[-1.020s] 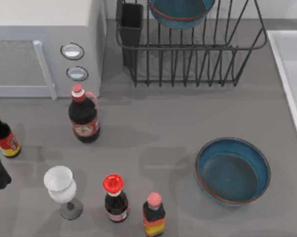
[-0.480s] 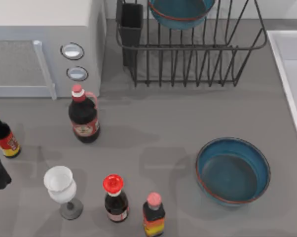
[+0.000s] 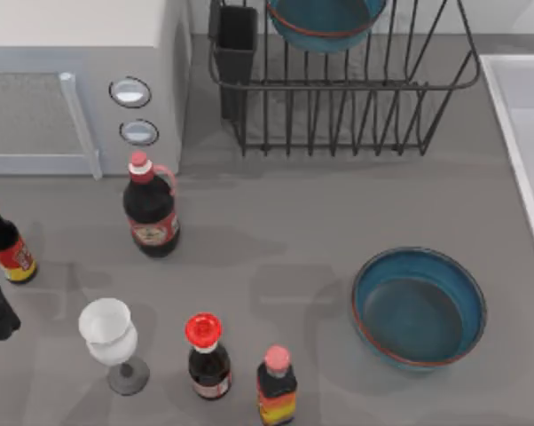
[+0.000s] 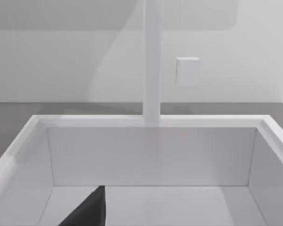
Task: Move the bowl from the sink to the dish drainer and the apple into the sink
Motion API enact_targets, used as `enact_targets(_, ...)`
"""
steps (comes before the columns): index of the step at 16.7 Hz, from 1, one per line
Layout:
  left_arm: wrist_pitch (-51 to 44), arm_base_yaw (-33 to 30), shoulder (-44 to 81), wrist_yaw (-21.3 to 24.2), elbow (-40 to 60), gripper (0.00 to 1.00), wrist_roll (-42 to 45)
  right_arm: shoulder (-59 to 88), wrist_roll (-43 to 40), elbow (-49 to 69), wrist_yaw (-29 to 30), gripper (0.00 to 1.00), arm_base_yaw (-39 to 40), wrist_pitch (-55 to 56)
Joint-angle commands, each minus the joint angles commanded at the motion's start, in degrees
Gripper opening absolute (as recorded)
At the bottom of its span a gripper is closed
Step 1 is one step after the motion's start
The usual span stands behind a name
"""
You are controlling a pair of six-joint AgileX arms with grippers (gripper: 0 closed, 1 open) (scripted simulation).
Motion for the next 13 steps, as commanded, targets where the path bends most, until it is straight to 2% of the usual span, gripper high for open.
enact_targets(6,0.00,0.00,0.00,0.00,0.00,1.00,0.00,-7.70,-0.19,-1.43,2.28,1.00,1.84,-6.38)
enact_targets(9,0.00,0.00,0.00,0.00,0.00,1.00,0.00,-19.23,-0.35,-3.86,4.93,1.00,4.60,-15.32)
enact_targets(13,0.00,0.00,0.00,0.00,0.00,1.00,0.00,-41.79,-0.33,-9.05,9.49,1.00,9.63,-32.33)
